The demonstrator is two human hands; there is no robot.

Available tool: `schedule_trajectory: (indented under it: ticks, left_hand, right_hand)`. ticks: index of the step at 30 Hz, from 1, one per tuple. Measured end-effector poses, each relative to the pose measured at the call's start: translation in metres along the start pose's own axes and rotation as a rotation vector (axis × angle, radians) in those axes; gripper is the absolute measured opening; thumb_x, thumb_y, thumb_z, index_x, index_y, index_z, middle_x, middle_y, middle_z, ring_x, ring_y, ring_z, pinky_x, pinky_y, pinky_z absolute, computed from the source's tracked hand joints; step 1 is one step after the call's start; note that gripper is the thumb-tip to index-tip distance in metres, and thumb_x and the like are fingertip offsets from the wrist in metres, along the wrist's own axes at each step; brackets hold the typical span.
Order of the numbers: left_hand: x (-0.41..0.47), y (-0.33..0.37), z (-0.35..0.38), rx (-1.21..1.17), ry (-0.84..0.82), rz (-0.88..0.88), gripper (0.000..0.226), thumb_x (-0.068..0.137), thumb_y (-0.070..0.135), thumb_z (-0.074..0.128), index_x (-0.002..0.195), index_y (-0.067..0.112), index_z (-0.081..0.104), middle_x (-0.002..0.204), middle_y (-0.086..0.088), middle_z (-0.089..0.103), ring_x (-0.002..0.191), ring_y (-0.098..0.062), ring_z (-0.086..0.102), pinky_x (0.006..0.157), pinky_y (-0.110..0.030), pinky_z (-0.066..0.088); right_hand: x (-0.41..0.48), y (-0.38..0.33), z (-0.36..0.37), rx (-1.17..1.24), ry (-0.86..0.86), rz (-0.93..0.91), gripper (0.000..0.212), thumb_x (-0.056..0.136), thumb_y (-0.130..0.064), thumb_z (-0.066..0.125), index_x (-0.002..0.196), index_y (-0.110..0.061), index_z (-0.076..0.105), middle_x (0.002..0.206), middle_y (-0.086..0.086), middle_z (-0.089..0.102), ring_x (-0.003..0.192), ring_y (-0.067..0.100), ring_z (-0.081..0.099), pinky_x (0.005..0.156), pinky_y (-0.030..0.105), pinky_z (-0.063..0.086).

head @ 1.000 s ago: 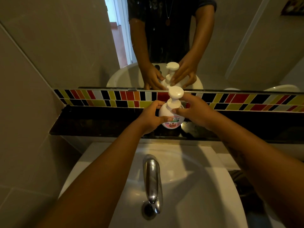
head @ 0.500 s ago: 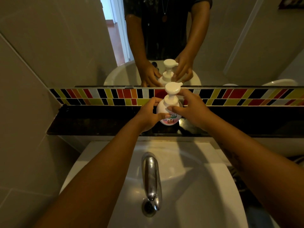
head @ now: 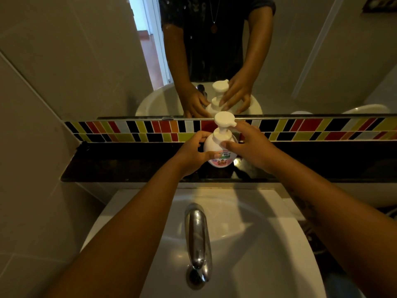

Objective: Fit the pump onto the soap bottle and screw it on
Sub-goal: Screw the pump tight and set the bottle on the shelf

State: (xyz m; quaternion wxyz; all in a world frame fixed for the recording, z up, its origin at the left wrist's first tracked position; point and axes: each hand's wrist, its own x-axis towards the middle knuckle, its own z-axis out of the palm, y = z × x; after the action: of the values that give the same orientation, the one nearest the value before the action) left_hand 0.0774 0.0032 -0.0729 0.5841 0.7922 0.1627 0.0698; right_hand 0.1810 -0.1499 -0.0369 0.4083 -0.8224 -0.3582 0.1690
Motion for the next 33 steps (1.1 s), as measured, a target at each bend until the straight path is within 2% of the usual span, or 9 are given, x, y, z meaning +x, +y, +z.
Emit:
schedule_trajectory:
  ticks: [2,7,11,16,20,24,28,30,33]
  left_hand:
    - [0.001,0.002,-0.002,0.004,-0.013,-0.014,0.049,0.078,0.018,0.074,0.118,0.027,0.047,0.123,0.002,0.056,0.112,-0.017,0.053,0.087,-0.032,0.05]
    - [-0.004,0.004,-0.001,-0.01,0.011,-0.003,0.05,0.079,0.015,0.073,0.121,0.024,0.047,0.123,-0.001,0.056,0.11,-0.017,0.054,0.082,-0.028,0.051]
    - [-0.005,0.005,0.001,-0.012,0.017,0.001,0.048,0.079,0.015,0.073,0.12,0.023,0.048,0.121,0.0,0.056,0.109,-0.016,0.055,0.082,-0.027,0.051]
    - [-0.001,0.004,-0.002,0.013,-0.008,0.005,0.046,0.079,0.016,0.073,0.117,0.026,0.048,0.118,0.004,0.056,0.106,-0.012,0.055,0.076,-0.021,0.049]
    - [-0.001,0.0,0.002,-0.002,0.034,0.03,0.045,0.079,0.017,0.073,0.114,0.029,0.048,0.111,0.01,0.056,0.1,-0.006,0.054,0.067,-0.013,0.05]
    - [-0.001,-0.007,0.008,-0.007,0.093,0.057,0.048,0.079,0.018,0.073,0.119,0.025,0.047,0.123,-0.002,0.055,0.11,-0.016,0.055,0.084,-0.031,0.053]
    - [0.0,-0.008,0.009,0.013,0.108,0.046,0.05,0.078,0.018,0.073,0.121,0.025,0.048,0.124,-0.003,0.055,0.11,-0.018,0.054,0.087,-0.037,0.052]
    - [0.001,-0.007,0.007,0.02,0.092,0.04,0.051,0.078,0.02,0.074,0.121,0.025,0.048,0.124,-0.003,0.056,0.11,-0.019,0.055,0.087,-0.038,0.052]
    - [0.002,-0.005,0.003,0.078,0.065,0.032,0.051,0.078,0.024,0.074,0.121,0.024,0.048,0.124,-0.002,0.056,0.112,-0.02,0.053,0.09,-0.042,0.051]
  right_hand:
    - [0.002,-0.002,0.0,0.049,-0.045,0.005,0.053,0.084,-0.03,0.065,0.134,-0.029,0.048,0.14,0.001,0.052,0.127,0.024,0.05,0.086,0.03,0.049]
    - [0.006,-0.006,0.013,-0.032,0.049,0.028,0.056,0.083,-0.032,0.068,0.134,-0.023,0.048,0.142,0.005,0.046,0.129,0.031,0.044,0.103,0.054,0.044]
    - [0.007,-0.011,0.019,-0.082,0.096,0.015,0.06,0.082,-0.03,0.069,0.136,-0.018,0.044,0.139,0.009,0.047,0.13,0.032,0.042,0.105,0.053,0.042]
    - [0.01,-0.009,0.004,-0.028,-0.069,0.026,0.061,0.082,-0.031,0.068,0.138,-0.023,0.045,0.144,0.008,0.047,0.132,0.03,0.045,0.105,0.054,0.043]
    - [0.003,-0.007,0.016,0.042,0.031,0.004,0.051,0.083,-0.03,0.067,0.131,-0.024,0.051,0.137,0.007,0.051,0.128,0.027,0.046,0.103,0.05,0.045]
    - [-0.003,-0.006,0.03,-0.017,0.203,-0.038,0.041,0.083,-0.029,0.066,0.122,-0.02,0.056,0.124,0.007,0.06,0.121,0.026,0.048,0.1,0.051,0.045]
    - [-0.005,-0.005,0.042,-0.06,0.328,-0.019,0.036,0.085,-0.03,0.065,0.118,-0.019,0.058,0.124,0.005,0.061,0.122,0.024,0.048,0.101,0.052,0.043]
    - [-0.006,-0.008,0.04,-0.032,0.297,-0.003,0.038,0.085,-0.03,0.065,0.121,-0.019,0.057,0.126,0.006,0.06,0.123,0.024,0.048,0.101,0.051,0.044]
    - [-0.005,-0.015,0.02,0.044,0.103,0.002,0.055,0.081,-0.026,0.069,0.132,-0.022,0.048,0.134,0.006,0.055,0.128,0.027,0.048,0.102,0.048,0.045]
